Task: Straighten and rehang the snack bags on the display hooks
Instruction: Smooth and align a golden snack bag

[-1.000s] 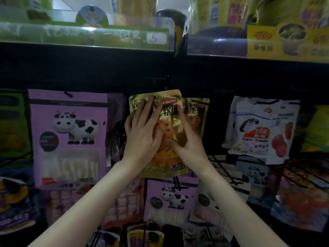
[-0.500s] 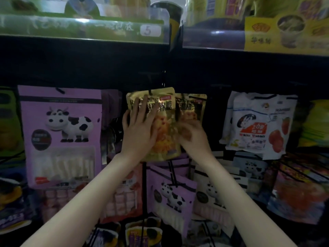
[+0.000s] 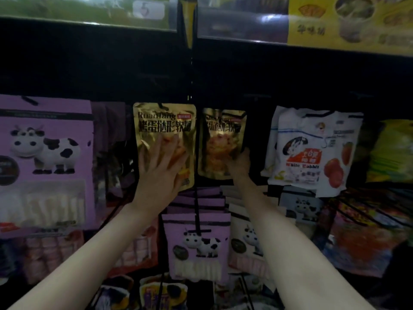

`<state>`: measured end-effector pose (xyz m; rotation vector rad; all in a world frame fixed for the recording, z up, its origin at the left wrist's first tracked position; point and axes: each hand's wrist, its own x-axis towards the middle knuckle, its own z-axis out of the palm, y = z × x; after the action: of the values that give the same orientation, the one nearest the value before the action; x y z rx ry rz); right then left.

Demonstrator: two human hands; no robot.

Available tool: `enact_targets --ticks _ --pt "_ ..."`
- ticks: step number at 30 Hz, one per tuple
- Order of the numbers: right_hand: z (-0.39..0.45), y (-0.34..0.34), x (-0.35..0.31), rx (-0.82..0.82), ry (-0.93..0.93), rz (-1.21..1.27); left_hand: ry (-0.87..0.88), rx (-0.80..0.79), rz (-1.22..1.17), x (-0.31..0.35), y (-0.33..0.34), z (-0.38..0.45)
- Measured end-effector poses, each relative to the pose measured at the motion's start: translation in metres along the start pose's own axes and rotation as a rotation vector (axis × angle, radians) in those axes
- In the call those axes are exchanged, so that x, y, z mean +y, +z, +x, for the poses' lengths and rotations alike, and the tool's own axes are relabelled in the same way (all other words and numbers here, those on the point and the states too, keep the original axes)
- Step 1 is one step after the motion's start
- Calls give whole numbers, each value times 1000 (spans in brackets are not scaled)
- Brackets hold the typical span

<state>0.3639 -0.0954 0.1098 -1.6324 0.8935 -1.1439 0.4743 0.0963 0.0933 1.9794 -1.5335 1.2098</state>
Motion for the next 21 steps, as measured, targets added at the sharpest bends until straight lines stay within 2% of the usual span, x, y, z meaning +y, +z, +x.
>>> enact_targets --ticks 6,13,16,19,21 --pt "-43 -14 -14 -12 -51 216 14 -8 -31 -6 0 -3" --pt "-107 -88 -51 -132 -33 181 -23 -49 -235 -1 4 -6" --pt "-132 -106 -58 -197 -42 189 -54 26 -569 18 -14 -6" --pt "-156 -115 -59 -204 -52 217 -248 105 -1044 50 -58 -1" --pt "-166 -120 -62 -171 -68 210 -355 144 -1256 64 -79 3"
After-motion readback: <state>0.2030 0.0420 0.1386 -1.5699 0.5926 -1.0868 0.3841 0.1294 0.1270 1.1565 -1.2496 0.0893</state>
